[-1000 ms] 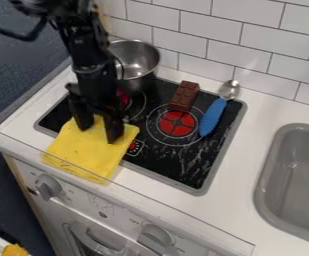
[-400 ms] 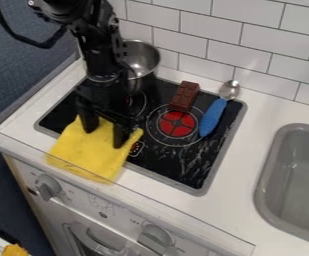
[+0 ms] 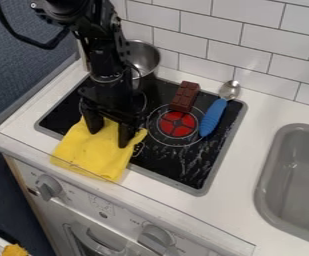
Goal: Move the yellow cloth to the bottom-left of the stove
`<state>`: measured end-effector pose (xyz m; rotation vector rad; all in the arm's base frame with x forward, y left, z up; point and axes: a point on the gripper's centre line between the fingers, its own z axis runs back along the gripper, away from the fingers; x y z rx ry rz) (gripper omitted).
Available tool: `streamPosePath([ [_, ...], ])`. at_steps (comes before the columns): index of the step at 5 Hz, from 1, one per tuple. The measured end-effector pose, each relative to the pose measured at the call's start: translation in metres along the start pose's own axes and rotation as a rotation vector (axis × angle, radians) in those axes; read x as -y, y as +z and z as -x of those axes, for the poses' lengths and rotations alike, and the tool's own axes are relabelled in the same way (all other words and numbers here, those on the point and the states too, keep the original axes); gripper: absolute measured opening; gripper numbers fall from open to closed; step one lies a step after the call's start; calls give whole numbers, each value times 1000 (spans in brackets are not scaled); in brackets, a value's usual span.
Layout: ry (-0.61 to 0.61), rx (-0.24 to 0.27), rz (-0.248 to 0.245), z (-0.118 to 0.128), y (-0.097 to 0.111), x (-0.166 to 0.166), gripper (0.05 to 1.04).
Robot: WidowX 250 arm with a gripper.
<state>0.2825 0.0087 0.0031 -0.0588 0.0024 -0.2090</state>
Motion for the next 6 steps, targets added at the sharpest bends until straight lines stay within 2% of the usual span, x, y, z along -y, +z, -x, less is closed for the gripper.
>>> streamPosePath([
  [1,27,10,24,-1,1,4,995],
  [2,-50,23,82,-8,2,64,1005],
  [3,-241,9,63,7,-1,108,1003],
  [4,-265,17,49,10,-1,107,1000],
  [5,-208,15,33,12,-1,104,1000],
  [6,-104,27,69,10,4,94,1000],
])
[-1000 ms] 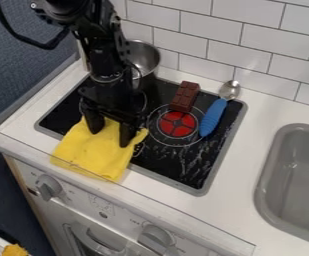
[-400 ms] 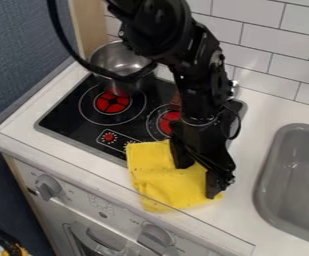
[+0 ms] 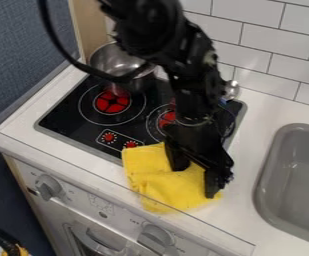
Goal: Move the yellow cloth to the bottom-left of the stove
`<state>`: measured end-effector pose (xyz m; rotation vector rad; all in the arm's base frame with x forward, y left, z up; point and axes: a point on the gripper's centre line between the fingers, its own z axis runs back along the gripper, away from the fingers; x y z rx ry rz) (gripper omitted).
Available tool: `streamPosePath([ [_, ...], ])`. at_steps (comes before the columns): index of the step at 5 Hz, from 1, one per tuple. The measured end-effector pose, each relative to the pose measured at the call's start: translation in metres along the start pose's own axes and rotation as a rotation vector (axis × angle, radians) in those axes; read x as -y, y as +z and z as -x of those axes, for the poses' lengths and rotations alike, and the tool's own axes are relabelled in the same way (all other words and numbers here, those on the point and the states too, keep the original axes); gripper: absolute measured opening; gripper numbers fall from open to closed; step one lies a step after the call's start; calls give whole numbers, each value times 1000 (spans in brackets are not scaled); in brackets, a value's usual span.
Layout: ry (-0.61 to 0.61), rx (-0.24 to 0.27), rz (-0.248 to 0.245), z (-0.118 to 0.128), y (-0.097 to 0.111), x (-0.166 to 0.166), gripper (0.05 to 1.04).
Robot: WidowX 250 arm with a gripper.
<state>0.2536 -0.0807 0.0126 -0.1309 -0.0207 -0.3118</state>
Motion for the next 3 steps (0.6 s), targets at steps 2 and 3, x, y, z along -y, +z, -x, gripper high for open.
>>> streamPosePath([
  [2,194,86,41,-23,35,-28,1000],
  [3,175,127,58,-26,49,-25,1000],
])
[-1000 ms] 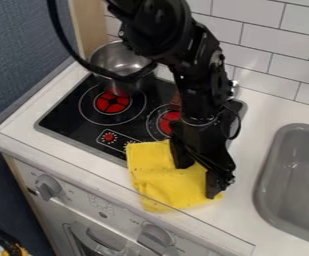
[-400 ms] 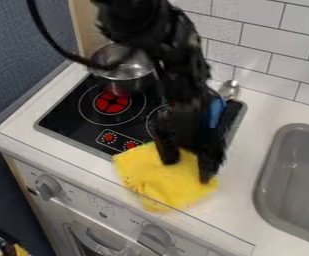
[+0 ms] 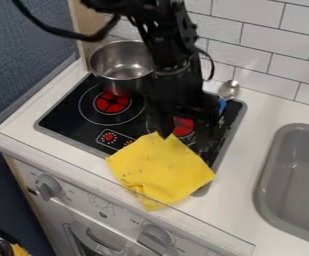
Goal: Move the yellow cloth to the bottom-left of the stove
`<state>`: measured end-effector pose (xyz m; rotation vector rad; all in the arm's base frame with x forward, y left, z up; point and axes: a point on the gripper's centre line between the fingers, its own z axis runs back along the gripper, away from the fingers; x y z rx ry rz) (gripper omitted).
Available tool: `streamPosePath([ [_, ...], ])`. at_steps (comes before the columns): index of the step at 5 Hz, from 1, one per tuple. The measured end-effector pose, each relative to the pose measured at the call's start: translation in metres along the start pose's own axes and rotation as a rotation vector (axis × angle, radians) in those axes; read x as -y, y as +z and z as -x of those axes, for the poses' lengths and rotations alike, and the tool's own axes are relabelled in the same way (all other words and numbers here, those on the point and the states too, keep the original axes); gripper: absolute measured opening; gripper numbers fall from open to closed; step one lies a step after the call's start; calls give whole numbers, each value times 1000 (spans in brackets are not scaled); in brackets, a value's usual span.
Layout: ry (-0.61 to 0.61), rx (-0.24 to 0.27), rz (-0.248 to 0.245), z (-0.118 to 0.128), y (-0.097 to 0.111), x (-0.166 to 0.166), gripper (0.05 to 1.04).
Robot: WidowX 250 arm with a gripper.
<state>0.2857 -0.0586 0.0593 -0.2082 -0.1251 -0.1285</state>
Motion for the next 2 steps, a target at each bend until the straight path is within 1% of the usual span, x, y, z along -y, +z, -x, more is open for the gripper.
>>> streamPosePath([
  [1,-24,23,3,-1,11,3,1000],
  [2,-23,44,4,0,22,2,1000],
])
